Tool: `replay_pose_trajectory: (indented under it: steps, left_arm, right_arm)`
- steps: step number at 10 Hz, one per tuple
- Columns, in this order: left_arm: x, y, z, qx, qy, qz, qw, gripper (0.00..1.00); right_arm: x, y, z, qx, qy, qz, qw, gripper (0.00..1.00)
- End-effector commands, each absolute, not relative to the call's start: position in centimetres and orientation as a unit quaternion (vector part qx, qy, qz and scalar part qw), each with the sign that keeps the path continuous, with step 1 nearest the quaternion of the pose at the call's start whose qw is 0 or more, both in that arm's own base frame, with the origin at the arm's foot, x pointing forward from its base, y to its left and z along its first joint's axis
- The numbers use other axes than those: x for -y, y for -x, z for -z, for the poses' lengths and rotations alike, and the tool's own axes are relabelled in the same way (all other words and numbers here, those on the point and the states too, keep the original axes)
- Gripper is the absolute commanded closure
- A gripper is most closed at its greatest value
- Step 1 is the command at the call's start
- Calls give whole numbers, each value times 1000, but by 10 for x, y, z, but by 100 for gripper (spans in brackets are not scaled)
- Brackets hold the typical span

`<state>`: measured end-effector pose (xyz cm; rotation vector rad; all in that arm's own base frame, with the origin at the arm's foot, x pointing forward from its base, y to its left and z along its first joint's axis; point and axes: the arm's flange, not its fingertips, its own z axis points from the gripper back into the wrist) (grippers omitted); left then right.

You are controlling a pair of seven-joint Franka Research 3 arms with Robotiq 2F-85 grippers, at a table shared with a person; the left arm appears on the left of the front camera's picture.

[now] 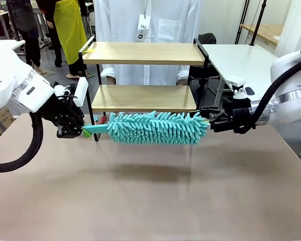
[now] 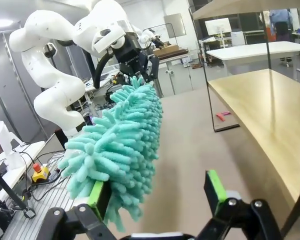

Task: Clean the shelf.
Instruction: Hand the Duster back to the human.

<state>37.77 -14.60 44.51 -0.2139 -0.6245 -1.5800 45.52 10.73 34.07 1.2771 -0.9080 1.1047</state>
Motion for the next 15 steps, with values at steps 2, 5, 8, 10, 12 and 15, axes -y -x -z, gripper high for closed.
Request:
replay_pose_trajectory:
  steps: [2, 5, 8, 10, 12, 15]
  left_arm:
    - [146, -377, -448, 285, 102, 696, 651, 87]
    - [146, -377, -448, 285, 102, 696, 651, 87]
    - [146, -377, -448, 285, 102, 696, 651, 87]
    - [146, -377, -448, 285, 102, 696, 651, 87]
    - [146, -377, -448, 285, 102, 696, 651, 87]
    - [146, -377, -448, 285, 102, 696, 651, 87]
  right_arm:
    - [-112, -458, -338, 410, -538, -469, 567, 0]
    - [-111, -454, -337, 386, -548, -473, 571, 0]
    - [-109, -455, -336, 388, -548, -471, 572, 0]
    - [-80, -451, -351, 422, -545, -465, 555, 0]
    - [-65, -440, -358, 432, -544, -464, 550, 0]
    - [-70, -432, -353, 430, -541, -473, 547, 0]
